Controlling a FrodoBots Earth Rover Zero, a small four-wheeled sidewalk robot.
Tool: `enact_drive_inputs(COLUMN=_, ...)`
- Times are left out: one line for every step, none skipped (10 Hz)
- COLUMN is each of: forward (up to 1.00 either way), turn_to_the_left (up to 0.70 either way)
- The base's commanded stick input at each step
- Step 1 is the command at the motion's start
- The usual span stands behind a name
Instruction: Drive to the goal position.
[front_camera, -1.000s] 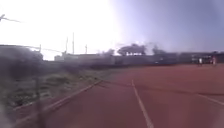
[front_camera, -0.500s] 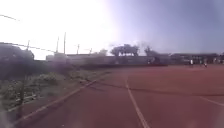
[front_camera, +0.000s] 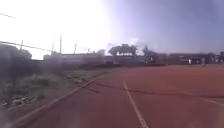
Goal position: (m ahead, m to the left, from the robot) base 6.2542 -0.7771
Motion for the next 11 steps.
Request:
enact_drive_inputs(forward=0.50, turn_to_the_left=0.00)
enact_drive_inputs(forward=0.50, turn_to_the_left=0.00)
enact_drive_inputs(forward=0.50, turn_to_the_left=0.00)
enact_drive_inputs(forward=0.50, turn_to_the_left=0.00)
enact_drive_inputs(forward=0.50, turn_to_the_left=0.00)
enact_drive_inputs(forward=0.50, turn_to_the_left=0.00)
enact_drive_inputs(forward=0.50, turn_to_the_left=0.00)
enact_drive_inputs(forward=0.50, turn_to_the_left=0.00)
enact_drive_inputs(forward=0.50, turn_to_the_left=0.00)
enact_drive_inputs(forward=0.50, turn_to_the_left=0.00)
enact_drive_inputs(forward=0.50, turn_to_the_left=0.00)
